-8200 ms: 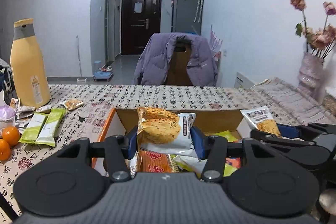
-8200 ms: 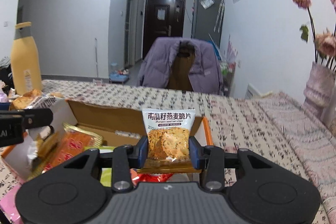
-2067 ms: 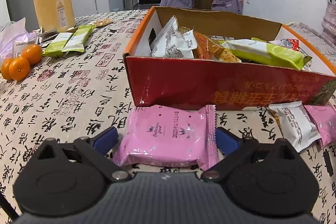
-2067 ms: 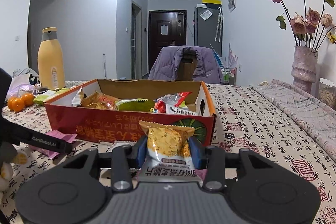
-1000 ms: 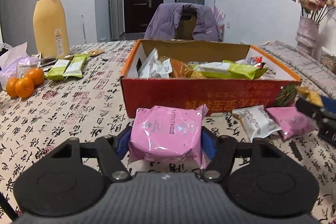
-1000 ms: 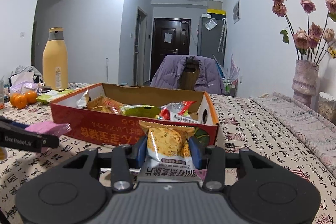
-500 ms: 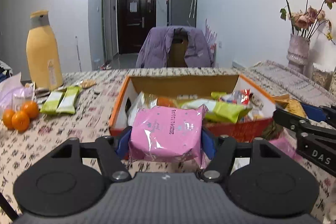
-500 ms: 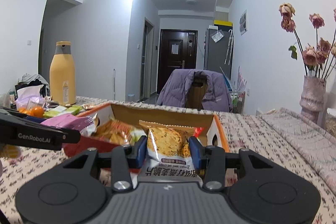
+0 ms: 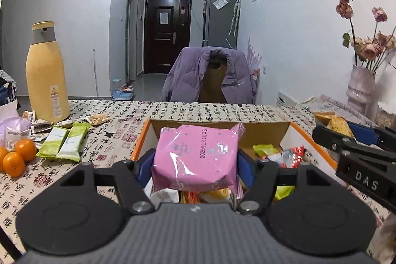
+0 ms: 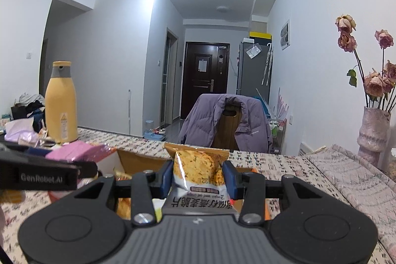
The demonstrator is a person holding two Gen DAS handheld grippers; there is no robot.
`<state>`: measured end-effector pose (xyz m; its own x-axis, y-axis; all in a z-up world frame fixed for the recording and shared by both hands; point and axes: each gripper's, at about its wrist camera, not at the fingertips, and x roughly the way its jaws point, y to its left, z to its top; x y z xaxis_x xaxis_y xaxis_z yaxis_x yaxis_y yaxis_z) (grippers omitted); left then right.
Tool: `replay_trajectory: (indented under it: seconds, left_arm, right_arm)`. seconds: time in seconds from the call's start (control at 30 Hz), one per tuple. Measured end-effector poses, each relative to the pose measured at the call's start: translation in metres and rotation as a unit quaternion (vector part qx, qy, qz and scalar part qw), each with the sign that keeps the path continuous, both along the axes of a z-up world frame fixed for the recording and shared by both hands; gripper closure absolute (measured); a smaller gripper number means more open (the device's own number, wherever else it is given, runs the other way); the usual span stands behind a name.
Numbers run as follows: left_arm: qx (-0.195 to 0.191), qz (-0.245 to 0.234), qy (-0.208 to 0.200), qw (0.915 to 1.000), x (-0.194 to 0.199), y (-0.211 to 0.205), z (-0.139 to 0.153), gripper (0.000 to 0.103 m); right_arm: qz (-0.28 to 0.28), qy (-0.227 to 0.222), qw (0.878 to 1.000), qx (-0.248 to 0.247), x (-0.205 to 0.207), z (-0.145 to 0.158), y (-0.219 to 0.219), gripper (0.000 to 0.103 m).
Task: Organize snacks
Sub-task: 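Carry the cracker packet and pink packet into the box and open both grippers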
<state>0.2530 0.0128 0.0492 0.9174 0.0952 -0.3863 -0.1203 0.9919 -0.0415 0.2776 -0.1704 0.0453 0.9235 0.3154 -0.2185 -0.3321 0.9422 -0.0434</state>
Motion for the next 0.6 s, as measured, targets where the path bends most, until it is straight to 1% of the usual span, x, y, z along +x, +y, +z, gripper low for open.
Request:
replay_trajectory:
  seconds: [0.1,0.23,0.4,0.5,0.6]
  left_arm:
    - [0.000,0.007,-0.008,0.9999,0.012,0.001,0.002,0.035]
    - [-0.007,0.017,-0.020,0.9996,0.029,0.002,0.001,0.035]
    - [-0.009,0.033,-0.039,0.9987,0.043,0.008,-0.009,0.035]
    - [-0.002,0.034,-0.028,0.9990,0.050,0.012,-0.022,0.035]
    - [-0.009,0.030,-0.014,0.9994,0.056,0.014,-0.028,0.035]
  right_arm:
    - [-0.004,0.002,1.000,0.004,0.019,0.004,0.004,0.061]
    - [-0.010,0.009,1.000,0.015,0.040,0.002,0.010,0.061]
    - [-0.010,0.007,1.000,0.024,0.052,-0.018,0.008,0.061]
    - [-0.012,0.014,1.000,0.013,0.055,-0.029,0.008,0.061]
    - [-0.011,0.028,0.999,0.015,0.061,-0.031,0.007,0.060]
